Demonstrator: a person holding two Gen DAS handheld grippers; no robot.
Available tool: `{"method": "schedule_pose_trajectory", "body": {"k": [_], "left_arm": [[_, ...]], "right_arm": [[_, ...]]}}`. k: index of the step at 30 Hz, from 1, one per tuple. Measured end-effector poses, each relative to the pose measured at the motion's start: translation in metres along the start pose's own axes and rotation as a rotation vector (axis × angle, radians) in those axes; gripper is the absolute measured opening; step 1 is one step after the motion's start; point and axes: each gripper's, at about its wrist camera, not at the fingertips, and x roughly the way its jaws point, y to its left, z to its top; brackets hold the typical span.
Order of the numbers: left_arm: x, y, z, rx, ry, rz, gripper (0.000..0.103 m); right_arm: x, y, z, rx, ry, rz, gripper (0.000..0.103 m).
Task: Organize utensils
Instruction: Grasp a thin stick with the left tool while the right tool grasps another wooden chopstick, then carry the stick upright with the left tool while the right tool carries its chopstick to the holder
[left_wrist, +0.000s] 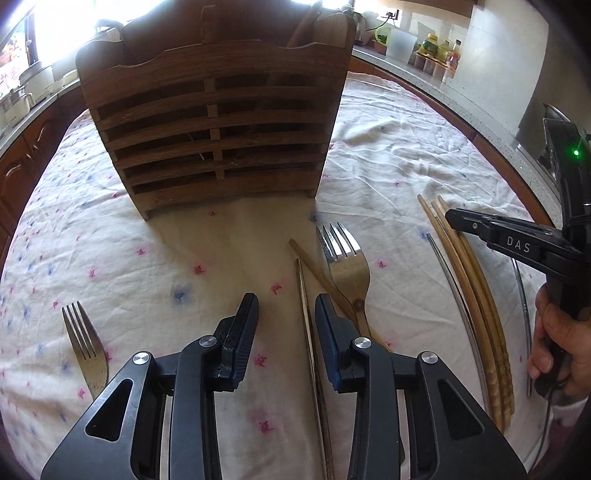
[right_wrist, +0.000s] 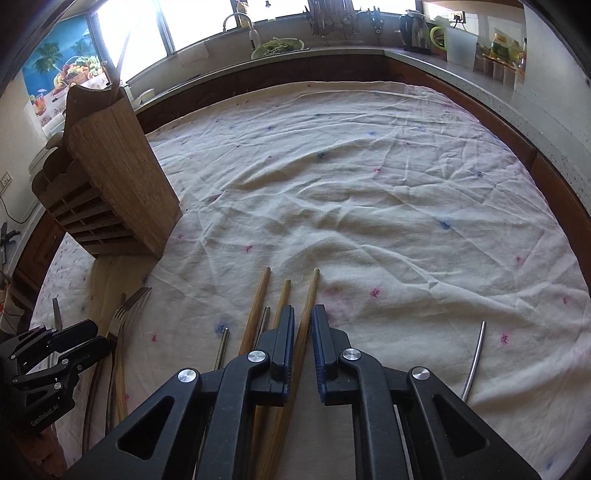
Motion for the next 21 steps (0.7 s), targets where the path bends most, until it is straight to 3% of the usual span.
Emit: {"method": "schedule_pose_trajectory", "body": {"k": [3, 7, 9, 13, 21], "left_arm": [[0.005, -0.008, 0.004, 0.049, 0.0, 0.034, 0.028], [0.006, -0.015, 0.005, 0.094, -0.014, 0.033, 0.009], [0.006, -0.016, 0.006, 0.105, -0.016, 0.04, 0.006], [-0.001, -0.008, 0.004, 0.068, -0.024, 0.011, 0.004], [-0.044, 0.013, -0.004, -0.016, -0.096, -0.08, 0.0]], "right_arm": [[0.005, 0.006, 0.005, -0.032, 0.0, -0.026, 0.01], [0.009, 0.013, 0.005, -0.076, -0.023, -0.06, 0.01], [0.009, 0.014, 0.005, -0.082, -0.031, -0.065, 0.007], [0.002, 0.006, 0.005, -0.017, -0.041, 0.003, 0.005], [-0.059, 0.001, 0.0, 0.07, -0.148, 0.141, 0.005]]}}
